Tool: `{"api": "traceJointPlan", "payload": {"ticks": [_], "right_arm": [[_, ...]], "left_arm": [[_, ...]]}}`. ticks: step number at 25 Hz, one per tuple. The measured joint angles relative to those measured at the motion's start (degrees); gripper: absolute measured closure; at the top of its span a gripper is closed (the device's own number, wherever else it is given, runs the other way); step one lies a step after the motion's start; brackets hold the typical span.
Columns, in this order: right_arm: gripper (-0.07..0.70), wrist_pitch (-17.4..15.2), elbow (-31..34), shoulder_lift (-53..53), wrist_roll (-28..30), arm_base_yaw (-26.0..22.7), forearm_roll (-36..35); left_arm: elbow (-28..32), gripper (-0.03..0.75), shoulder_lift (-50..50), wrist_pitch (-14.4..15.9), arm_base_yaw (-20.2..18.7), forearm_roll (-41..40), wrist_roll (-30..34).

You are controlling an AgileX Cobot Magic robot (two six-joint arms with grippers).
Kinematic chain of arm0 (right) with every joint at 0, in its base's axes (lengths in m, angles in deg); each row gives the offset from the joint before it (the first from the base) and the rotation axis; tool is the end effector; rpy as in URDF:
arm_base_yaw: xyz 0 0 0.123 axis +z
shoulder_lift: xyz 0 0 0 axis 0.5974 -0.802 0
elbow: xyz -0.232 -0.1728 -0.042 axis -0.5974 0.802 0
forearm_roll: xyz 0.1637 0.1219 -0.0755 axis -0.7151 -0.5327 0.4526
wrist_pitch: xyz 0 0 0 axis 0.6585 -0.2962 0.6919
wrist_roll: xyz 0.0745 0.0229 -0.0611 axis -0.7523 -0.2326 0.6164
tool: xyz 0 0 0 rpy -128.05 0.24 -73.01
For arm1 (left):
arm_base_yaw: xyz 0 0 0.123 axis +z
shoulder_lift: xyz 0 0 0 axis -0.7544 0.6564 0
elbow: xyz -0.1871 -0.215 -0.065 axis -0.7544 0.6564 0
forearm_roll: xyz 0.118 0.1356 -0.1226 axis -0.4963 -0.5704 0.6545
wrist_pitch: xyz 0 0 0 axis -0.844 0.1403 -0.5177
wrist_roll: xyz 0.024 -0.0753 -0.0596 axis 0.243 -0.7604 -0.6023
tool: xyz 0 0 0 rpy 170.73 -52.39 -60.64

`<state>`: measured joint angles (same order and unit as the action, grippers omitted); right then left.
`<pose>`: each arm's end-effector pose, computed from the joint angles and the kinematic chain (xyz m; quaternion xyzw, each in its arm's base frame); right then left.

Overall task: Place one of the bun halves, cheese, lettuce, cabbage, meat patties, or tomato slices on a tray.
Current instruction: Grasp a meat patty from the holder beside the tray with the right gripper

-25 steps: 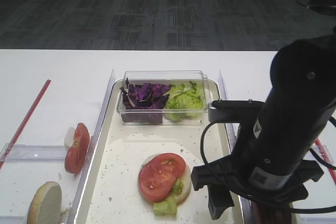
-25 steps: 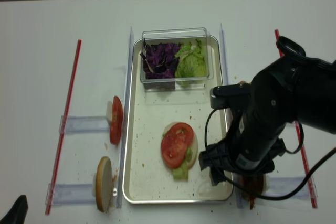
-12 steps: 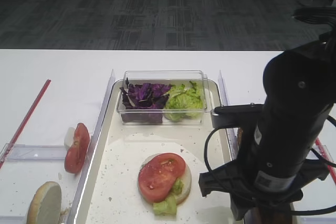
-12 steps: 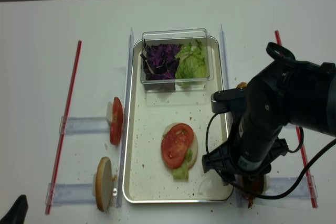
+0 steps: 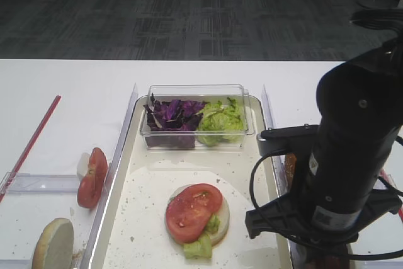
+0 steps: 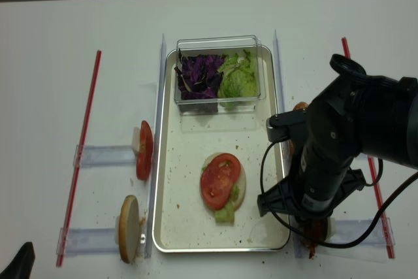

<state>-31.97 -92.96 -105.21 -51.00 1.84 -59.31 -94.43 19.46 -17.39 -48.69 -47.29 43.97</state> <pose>0.1631 0.1444 0.1977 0.0910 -0.9942 -0.0451 0.0362 -0.0434 0.0064 0.2435 -0.0331 0.8812 0.0221 0.4710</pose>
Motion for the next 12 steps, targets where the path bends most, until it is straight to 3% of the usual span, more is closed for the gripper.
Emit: {"api": "traceJointPlan", "payload": {"ticks": [9,12], "right_arm": [[0.516,-0.31,-0.09,0.13,-0.04,0.0,0.05],[0.516,-1.93,-1.39,0.99,-0.04,0.0,0.14]], "left_arm": [[0.0,0.044,0.0,0.0,0.0,0.0,0.0],[0.0,0.044,0.0,0.0,0.0,0.0,0.0]]}}
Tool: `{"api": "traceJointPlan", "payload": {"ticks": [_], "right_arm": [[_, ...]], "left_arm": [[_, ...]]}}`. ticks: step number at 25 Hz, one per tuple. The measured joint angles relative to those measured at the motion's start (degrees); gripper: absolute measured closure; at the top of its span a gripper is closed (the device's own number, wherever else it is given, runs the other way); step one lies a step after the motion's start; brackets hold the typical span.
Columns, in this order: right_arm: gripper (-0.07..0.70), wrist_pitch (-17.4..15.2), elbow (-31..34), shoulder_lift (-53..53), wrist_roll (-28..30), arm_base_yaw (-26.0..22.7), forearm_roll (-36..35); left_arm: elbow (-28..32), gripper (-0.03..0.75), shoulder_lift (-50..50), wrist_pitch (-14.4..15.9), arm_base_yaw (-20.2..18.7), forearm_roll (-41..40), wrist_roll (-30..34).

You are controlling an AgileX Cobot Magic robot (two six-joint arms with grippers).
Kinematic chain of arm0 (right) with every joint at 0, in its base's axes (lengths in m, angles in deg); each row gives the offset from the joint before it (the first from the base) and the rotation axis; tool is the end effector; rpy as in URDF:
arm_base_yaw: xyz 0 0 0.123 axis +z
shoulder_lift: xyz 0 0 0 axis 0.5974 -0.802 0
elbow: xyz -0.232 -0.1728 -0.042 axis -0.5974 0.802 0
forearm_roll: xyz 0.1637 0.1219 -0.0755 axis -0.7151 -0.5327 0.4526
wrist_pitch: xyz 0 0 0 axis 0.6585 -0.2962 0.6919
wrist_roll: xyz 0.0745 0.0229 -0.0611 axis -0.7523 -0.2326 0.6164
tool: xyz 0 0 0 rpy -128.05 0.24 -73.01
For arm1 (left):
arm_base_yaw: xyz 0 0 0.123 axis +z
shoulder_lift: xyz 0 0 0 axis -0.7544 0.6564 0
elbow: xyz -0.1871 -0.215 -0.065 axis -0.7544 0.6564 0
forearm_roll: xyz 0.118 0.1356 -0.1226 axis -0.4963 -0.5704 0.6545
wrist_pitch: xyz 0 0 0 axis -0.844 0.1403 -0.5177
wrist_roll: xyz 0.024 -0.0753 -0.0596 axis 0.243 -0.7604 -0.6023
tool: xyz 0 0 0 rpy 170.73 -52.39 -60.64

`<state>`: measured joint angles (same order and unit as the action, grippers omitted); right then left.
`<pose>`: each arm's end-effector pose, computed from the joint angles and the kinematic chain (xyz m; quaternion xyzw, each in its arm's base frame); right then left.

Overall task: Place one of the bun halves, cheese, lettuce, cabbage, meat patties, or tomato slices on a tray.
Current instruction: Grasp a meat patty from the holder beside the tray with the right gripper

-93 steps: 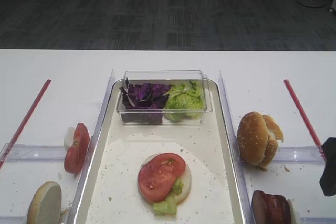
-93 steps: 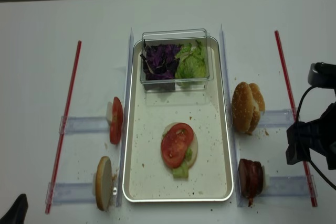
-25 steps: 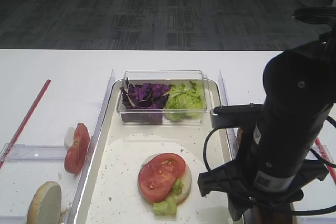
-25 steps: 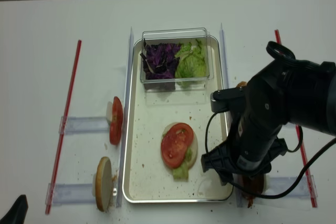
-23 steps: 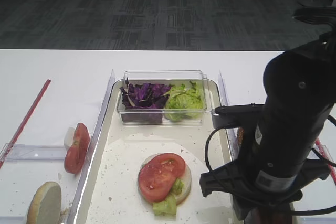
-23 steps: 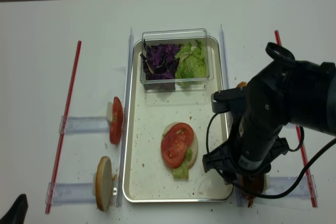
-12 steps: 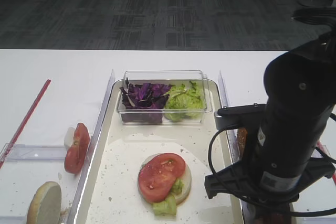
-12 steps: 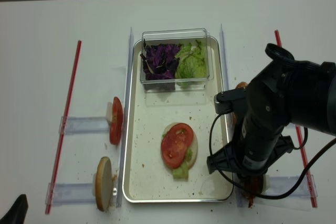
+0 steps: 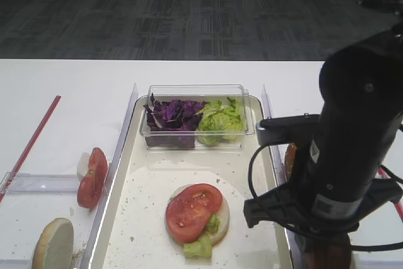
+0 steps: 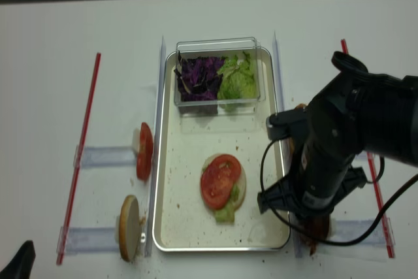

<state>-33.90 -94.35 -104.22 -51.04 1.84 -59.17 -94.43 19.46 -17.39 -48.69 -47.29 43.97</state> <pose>0.1634 0.1448 0.2060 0.0936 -0.9939 -0.0477 0.0332 -0.0434 0.0064 0.2435 -0.0331 0.8812 0.0221 0.4710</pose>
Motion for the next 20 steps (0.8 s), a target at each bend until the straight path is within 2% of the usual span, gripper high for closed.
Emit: {"api": "traceJointPlan", "payload": {"ticks": [9,20], "right_arm": [[0.516,-5.37,-5.4,3.12,-1.13,0.0,2.2],[0.516,-6.19,-5.85,3.29,-1.28,0.0,2.29]], "left_arm": [[0.0,0.044,0.0,0.0,0.0,0.0,0.0],[0.0,0.044,0.0,0.0,0.0,0.0,0.0]]}}
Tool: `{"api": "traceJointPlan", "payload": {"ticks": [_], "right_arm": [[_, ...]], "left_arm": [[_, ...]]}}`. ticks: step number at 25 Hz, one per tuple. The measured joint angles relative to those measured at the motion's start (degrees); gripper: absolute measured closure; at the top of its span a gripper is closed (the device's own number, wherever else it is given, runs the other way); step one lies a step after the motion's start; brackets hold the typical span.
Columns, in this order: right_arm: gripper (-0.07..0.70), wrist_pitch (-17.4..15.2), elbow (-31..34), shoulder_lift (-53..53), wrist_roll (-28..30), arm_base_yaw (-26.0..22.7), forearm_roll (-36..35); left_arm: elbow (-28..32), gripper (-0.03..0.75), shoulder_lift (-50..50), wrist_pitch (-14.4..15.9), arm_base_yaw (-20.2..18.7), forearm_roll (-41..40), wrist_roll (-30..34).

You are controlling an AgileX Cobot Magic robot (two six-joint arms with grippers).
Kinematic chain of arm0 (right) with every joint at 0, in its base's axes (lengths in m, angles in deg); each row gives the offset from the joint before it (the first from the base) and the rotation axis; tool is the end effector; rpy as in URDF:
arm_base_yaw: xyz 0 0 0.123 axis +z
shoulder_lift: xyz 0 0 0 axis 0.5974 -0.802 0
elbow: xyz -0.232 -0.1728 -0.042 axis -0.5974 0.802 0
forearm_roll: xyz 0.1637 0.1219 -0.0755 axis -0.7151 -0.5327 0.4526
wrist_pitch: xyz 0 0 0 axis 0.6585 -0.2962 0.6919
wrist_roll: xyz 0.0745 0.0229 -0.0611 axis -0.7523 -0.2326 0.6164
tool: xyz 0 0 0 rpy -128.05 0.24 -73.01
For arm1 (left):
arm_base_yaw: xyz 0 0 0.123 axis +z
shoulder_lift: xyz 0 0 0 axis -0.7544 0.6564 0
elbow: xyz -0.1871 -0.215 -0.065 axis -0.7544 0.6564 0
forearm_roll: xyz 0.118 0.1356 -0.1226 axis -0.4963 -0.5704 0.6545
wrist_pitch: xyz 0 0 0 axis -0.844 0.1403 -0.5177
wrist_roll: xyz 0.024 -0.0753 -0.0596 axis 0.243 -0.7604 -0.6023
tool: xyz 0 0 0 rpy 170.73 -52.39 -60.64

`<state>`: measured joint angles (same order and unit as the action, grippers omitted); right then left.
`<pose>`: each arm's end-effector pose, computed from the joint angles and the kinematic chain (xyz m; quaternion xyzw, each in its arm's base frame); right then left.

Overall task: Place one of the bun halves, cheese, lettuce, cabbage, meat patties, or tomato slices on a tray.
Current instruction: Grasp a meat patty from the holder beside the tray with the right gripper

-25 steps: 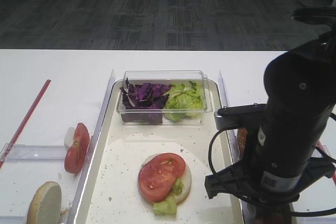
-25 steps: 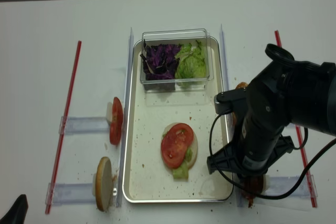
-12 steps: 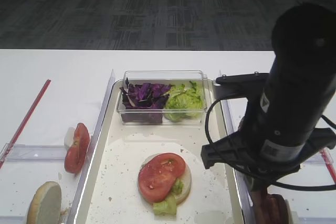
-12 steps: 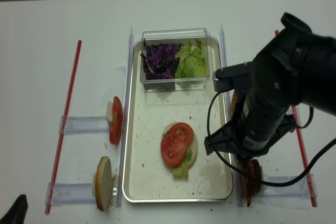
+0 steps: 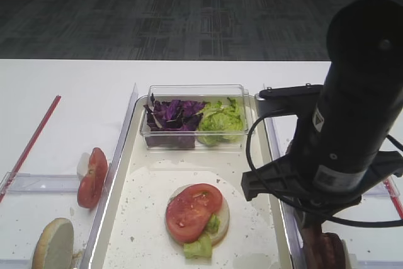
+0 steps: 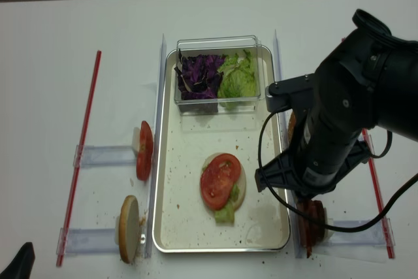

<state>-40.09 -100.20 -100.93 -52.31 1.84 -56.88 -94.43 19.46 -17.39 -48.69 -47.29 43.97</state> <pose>0.1674 0.1447 0.2384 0.1003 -0.9937 -0.0502 0.0055 -0.0434 0.0064 0.2435 -0.0331 0.8812 0.0221 0.4710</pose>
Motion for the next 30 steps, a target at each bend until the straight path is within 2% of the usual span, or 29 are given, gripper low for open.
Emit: {"api": "traceJointPlan", "payload": {"ticks": [8,15,23,30], "right_arm": [[0.516,-1.02,-3.54,0.0,0.08,0.0,0.0],[0.516,-1.9,-4.08,0.0,0.08,0.0,0.03],[0.516,-0.85,-4.18,-0.12,0.61,-0.12,0.14],[0.516,-0.52,-4.96,-1.1,3.25,-3.96,-0.68]], "left_arm": [[0.0,0.044,0.0,0.0,0.0,0.0,0.0],[0.0,0.044,0.0,0.0,0.0,0.0,0.0],[0.0,0.044,0.0,0.0,0.0,0.0,0.0],[0.0,0.044,0.0,0.0,0.0,0.0,0.0]]}}
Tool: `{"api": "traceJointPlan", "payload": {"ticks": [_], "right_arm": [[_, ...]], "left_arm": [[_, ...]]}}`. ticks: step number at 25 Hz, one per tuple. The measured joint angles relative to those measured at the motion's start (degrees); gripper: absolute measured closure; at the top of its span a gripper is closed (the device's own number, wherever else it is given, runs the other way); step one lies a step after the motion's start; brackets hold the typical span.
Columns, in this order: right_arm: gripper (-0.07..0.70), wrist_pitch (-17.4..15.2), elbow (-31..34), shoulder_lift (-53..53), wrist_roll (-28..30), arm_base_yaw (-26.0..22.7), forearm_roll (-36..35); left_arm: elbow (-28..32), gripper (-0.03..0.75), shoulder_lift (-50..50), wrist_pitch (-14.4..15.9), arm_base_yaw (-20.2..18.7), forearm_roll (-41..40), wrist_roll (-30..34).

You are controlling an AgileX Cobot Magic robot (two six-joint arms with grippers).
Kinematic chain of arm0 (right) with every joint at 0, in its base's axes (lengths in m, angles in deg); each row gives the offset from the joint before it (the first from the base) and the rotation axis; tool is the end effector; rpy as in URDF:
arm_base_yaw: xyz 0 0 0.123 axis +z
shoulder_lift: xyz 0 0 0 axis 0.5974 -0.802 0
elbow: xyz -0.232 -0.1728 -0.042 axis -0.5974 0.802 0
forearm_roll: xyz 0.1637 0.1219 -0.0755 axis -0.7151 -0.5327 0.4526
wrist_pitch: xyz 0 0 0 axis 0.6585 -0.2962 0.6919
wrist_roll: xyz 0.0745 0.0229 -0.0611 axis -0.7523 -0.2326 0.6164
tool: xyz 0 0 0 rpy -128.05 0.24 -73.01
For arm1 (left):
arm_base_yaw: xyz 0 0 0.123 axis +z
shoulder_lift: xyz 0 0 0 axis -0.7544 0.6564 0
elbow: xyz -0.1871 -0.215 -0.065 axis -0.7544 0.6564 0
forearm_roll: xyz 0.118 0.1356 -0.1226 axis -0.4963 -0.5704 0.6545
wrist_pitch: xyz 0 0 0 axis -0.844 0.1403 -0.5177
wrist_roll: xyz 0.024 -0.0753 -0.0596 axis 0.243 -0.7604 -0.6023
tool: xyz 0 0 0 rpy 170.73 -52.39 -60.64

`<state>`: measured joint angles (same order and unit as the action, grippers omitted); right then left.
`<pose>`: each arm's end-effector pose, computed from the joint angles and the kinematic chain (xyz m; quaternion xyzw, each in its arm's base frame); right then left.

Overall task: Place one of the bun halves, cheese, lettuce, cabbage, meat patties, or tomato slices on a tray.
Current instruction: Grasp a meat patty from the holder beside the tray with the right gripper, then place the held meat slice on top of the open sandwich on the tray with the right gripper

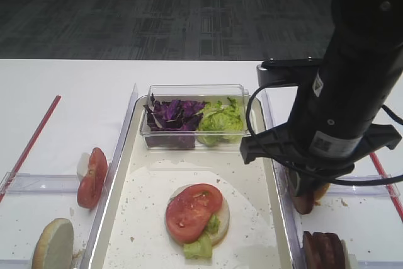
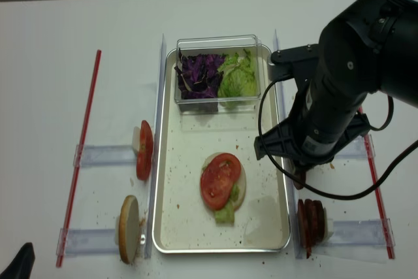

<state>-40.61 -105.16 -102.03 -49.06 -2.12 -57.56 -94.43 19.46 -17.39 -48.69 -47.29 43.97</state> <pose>0.1897 0.1428 0.2524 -0.0931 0.9930 0.0695 0.0206 -0.0434 0.0064 0.2435 -0.0331 0.8812 0.0221 0.4710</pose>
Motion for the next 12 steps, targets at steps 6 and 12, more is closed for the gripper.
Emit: {"api": "traceJointPlan", "payload": {"ticks": [6,12], "right_arm": [[0.516,0.09,-0.17,-0.03,0.6,-0.14,0.0],[0.509,0.08,-1.76,-0.03,0.6,-0.18,1.8]], "left_arm": [[0.0,0.044,0.0,0.0,0.0,0.0,0.0],[0.0,0.044,0.0,0.0,0.0,0.0,0.0]]}}
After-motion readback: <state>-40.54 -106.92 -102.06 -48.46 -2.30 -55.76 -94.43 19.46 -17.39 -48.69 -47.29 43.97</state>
